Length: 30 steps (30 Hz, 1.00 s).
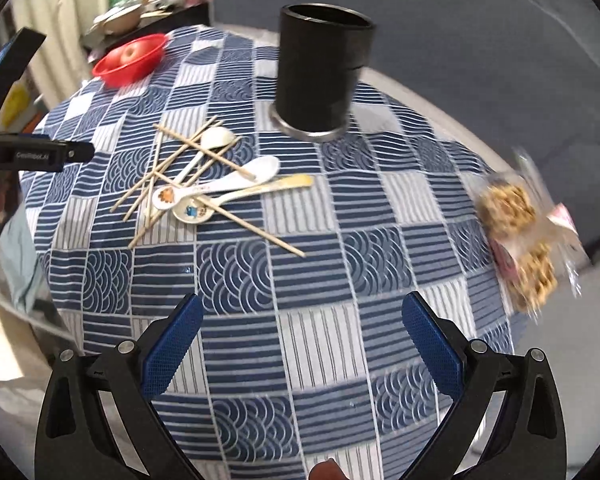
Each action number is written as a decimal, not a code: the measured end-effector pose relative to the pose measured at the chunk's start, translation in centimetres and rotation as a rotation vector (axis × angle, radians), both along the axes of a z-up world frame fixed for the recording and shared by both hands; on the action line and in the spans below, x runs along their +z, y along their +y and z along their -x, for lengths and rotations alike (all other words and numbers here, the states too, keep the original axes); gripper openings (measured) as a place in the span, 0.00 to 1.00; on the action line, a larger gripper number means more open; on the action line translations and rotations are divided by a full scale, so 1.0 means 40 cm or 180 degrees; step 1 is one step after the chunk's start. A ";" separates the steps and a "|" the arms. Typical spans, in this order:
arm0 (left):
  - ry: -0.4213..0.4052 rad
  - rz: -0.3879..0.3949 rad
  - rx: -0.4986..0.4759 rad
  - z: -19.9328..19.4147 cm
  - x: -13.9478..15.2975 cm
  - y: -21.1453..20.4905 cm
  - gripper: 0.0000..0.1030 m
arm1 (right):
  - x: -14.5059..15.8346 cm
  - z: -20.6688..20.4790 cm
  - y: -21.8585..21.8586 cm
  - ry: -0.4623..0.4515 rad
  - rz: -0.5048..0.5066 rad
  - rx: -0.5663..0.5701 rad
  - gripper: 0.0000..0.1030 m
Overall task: Organize utensils
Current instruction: 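Move both tools down toward the wooden chopsticks beside the white spoons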
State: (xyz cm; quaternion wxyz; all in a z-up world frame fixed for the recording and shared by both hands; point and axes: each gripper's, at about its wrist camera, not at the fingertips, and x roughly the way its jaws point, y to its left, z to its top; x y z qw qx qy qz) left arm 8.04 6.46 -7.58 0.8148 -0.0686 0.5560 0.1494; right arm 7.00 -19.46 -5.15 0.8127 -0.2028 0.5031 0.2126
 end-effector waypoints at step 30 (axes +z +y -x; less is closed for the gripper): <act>0.0496 0.0170 0.0507 -0.190 -0.191 0.088 0.94 | -0.249 -0.175 0.187 0.0622 0.0314 0.1362 0.92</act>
